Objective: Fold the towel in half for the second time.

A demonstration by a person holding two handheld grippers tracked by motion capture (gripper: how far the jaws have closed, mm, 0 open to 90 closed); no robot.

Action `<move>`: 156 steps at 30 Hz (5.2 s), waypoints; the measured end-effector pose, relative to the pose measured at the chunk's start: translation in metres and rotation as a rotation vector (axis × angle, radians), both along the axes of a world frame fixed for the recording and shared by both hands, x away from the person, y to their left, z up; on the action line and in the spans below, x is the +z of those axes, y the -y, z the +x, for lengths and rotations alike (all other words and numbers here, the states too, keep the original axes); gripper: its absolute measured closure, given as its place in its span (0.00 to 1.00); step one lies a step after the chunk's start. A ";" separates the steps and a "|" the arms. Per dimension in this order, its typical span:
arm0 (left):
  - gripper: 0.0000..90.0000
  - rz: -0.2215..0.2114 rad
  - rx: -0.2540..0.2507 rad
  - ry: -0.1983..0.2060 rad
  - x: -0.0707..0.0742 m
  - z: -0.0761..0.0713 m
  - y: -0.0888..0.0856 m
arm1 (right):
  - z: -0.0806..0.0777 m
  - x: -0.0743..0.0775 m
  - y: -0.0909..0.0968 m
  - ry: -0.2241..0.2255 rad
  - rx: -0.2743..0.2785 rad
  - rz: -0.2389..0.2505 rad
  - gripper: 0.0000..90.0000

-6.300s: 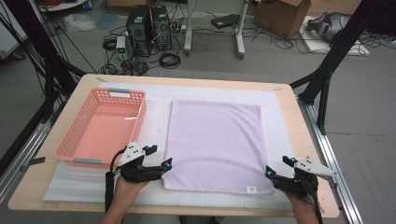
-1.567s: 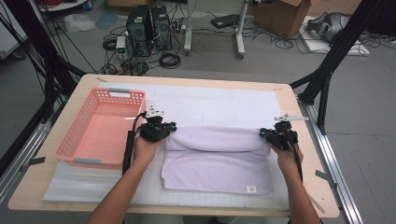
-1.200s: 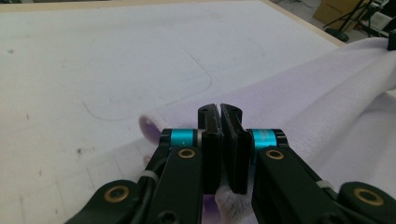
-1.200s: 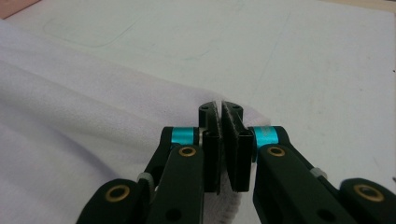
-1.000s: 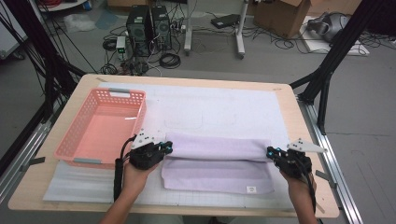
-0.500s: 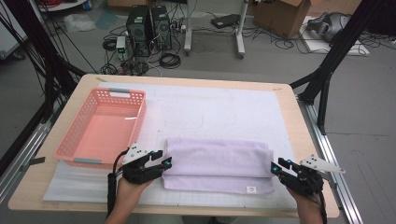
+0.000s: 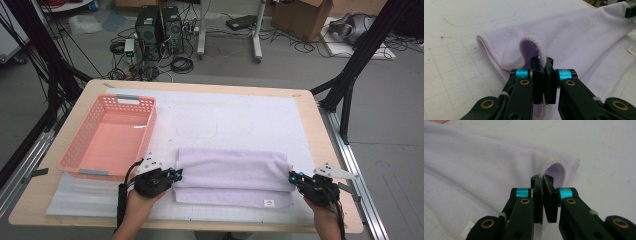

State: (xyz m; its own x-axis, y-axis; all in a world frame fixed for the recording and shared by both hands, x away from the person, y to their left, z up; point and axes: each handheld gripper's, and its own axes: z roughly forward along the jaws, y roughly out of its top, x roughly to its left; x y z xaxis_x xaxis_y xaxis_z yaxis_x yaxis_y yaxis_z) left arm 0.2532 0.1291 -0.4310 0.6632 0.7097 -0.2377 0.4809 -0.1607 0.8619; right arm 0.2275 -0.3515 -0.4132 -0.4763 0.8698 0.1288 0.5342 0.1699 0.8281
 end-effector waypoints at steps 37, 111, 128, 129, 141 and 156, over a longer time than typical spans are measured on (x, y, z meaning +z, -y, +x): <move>0.74 0.176 0.129 -0.103 -0.014 0.066 0.016 | 0.061 -0.023 -0.015 -0.109 -0.073 -0.103 0.73; 0.68 0.164 0.145 -0.066 -0.018 0.043 0.011 | 0.048 -0.028 -0.012 -0.075 0.009 -0.152 0.71; 0.93 0.130 0.116 -0.069 -0.015 0.031 0.008 | 0.033 -0.029 -0.004 -0.104 -0.025 -0.095 0.92; 0.93 0.122 0.116 -0.072 -0.014 0.030 0.007 | 0.032 -0.027 -0.003 -0.100 -0.027 -0.102 0.92; 0.81 0.126 0.108 -0.052 -0.014 0.023 0.003 | 0.020 -0.027 0.006 -0.130 -0.039 -0.100 0.78; 0.27 0.005 0.061 0.134 0.007 0.007 0.005 | -0.014 0.000 0.020 0.147 -0.046 -0.007 0.38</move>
